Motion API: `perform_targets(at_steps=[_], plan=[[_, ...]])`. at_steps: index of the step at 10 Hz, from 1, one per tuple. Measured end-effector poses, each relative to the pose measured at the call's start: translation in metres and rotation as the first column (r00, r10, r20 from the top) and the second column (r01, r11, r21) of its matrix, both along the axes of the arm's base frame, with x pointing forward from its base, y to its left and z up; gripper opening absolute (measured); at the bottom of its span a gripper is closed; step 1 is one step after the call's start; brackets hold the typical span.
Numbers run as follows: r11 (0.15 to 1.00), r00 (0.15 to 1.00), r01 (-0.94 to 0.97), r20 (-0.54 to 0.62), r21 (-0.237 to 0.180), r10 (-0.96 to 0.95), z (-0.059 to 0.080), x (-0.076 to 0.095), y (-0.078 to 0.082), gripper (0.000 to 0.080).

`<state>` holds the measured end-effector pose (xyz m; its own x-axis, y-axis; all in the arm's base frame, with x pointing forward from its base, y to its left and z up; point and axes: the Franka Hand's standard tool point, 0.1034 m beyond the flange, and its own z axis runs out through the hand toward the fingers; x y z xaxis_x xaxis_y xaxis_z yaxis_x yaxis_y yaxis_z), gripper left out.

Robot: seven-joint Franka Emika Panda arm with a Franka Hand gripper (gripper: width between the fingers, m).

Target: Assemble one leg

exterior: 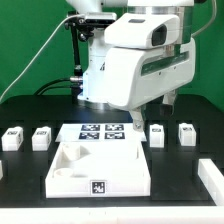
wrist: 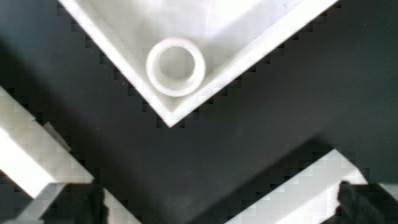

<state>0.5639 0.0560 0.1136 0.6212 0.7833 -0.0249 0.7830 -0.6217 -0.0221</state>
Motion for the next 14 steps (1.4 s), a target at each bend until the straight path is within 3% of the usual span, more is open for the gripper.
perform_targets(at_steps=[2,4,6,8,12,14], plan=[[1.000,1.000,-0.002,0.000,0.000,0.002,0.000,0.000,0.000,0.0650],[0.990,0.990,-0.138,-0.027,0.000,0.138,-0.006,-0.025,-0.004,0.0650],[0.934,0.932,-0.356,-0.070,0.016,0.357,-0.015,-0.050,-0.016,0.0650],[0.896,0.891,-0.442,-0.096,0.038,0.444,-0.025,-0.069,-0.041,0.0650],[0.913,0.909,-0.406,-0.095,0.033,0.407,-0.024,-0.066,-0.038,0.0650],[0.865,0.859,-0.500,-0.096,0.049,0.502,-0.026,-0.069,-0.043,0.0650]])
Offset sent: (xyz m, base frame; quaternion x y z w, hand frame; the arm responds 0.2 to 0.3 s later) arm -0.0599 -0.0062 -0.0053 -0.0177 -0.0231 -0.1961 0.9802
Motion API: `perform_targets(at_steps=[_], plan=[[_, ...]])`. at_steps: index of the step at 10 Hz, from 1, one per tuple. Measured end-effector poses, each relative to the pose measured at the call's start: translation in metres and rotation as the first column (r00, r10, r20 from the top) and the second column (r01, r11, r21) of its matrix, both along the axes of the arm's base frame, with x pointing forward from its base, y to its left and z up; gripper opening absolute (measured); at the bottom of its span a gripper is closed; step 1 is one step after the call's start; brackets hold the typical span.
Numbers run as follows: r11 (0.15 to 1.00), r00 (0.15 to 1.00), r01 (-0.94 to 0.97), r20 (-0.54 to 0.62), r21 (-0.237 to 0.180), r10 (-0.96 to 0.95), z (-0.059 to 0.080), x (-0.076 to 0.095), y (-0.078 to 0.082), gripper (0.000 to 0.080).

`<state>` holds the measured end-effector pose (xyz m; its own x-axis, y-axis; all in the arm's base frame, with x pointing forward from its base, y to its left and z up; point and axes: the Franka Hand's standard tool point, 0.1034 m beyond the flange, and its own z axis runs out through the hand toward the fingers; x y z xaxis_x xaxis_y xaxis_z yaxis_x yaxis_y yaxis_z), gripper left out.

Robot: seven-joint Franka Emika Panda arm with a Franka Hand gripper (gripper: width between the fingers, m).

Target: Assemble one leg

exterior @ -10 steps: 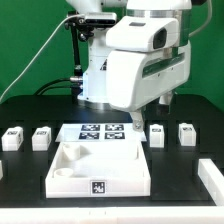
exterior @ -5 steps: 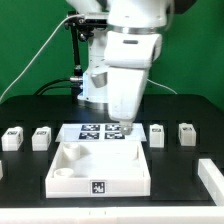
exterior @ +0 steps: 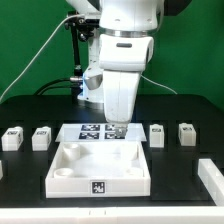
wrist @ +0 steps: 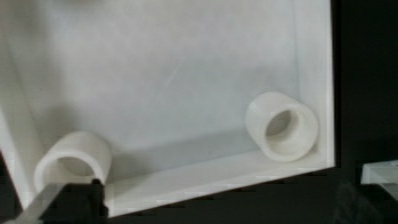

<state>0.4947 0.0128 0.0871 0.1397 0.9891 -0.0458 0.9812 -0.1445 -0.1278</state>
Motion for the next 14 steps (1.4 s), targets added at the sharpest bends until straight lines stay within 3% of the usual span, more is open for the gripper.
perform_targets(at_steps=[3,6,12,14], plan=[[0.980,0.980,-0.195,-0.017,0.045,0.196,-0.029,-0.054,-0.019,0.0650],[0.985,0.984,-0.160,-0.068,0.062,0.164,-0.051,-0.080,-0.033,0.0650],[0.985,0.982,-0.154,-0.097,0.077,0.161,-0.073,-0.075,-0.031,0.0650],[0.985,0.982,-0.153,-0.097,0.077,0.160,-0.074,-0.075,-0.031,0.0392]])
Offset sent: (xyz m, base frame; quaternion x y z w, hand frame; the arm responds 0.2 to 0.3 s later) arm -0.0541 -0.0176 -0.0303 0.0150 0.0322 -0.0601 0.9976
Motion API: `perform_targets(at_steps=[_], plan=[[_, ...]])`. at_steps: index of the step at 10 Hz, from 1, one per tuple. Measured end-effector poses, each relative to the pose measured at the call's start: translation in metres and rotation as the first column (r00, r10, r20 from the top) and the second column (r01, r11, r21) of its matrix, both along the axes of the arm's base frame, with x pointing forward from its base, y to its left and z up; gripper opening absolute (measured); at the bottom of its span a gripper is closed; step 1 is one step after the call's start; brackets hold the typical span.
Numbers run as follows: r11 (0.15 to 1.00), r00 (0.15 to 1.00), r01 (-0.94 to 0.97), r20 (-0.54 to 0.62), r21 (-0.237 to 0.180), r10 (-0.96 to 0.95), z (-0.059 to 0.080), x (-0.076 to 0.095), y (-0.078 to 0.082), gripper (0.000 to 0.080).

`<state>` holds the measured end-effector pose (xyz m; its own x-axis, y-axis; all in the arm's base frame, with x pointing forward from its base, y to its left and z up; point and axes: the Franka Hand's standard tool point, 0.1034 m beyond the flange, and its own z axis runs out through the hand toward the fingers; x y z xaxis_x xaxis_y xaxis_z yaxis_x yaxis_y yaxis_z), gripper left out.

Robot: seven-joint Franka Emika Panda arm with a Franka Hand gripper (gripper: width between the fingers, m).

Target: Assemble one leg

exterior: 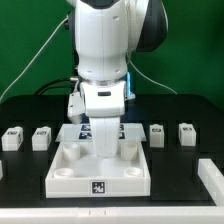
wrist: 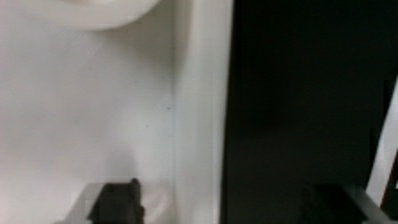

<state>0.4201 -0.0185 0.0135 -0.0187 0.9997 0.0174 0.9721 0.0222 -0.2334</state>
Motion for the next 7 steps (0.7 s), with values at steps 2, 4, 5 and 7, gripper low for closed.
perform_targets(at_steps=[2,4,5,7], plan=[[1.000,1.000,0.003,0.000,-0.001,-0.003,-0.0002,-0.0001,-0.0001,0.0206],[1.000,1.000,0.003,0.007,-0.001,-0.003,0.0008,0.0017,-0.0005,0.0081],[1.000,1.000,0.004,0.009,-0.001,-0.004,0.0008,0.0022,-0.0005,0.0075],[1.000,1.000,0.004,0.014,-0.001,-0.004,0.0010,0.0034,-0.0005,0.0075]])
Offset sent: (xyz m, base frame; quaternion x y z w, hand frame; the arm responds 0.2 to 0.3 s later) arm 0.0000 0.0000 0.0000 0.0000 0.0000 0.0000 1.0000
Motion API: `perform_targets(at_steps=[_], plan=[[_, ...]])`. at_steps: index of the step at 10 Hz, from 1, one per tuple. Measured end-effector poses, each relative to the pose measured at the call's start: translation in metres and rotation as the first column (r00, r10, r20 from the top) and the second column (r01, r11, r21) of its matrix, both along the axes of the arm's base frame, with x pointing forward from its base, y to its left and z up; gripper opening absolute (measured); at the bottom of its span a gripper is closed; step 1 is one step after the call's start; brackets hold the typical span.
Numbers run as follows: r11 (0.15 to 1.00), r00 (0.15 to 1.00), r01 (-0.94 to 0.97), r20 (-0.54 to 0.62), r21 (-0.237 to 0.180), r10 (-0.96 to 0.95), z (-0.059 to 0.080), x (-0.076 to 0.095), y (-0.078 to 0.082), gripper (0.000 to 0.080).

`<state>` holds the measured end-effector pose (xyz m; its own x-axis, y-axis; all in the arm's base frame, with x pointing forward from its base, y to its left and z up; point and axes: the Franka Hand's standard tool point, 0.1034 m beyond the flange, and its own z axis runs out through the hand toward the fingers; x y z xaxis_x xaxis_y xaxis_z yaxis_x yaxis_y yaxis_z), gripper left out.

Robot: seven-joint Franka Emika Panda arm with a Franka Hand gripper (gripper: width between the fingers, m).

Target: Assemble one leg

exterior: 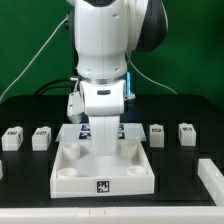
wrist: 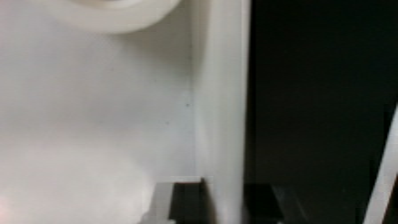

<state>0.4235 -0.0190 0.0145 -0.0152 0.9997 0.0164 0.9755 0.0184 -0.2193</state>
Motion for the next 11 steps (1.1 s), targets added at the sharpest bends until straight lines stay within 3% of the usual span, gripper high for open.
perform_targets(at_steps=[3,10,11], plan=[[1.000,1.000,0.010,0.008,-0.003,-0.010,0.001,0.007,0.005,0.0075],[0.999,0.997,0.043,0.055,0.033,-0.045,0.000,0.072,0.077,0.0075],[0.998,0.997,0.046,0.060,0.036,-0.048,0.000,0.076,0.081,0.0075]])
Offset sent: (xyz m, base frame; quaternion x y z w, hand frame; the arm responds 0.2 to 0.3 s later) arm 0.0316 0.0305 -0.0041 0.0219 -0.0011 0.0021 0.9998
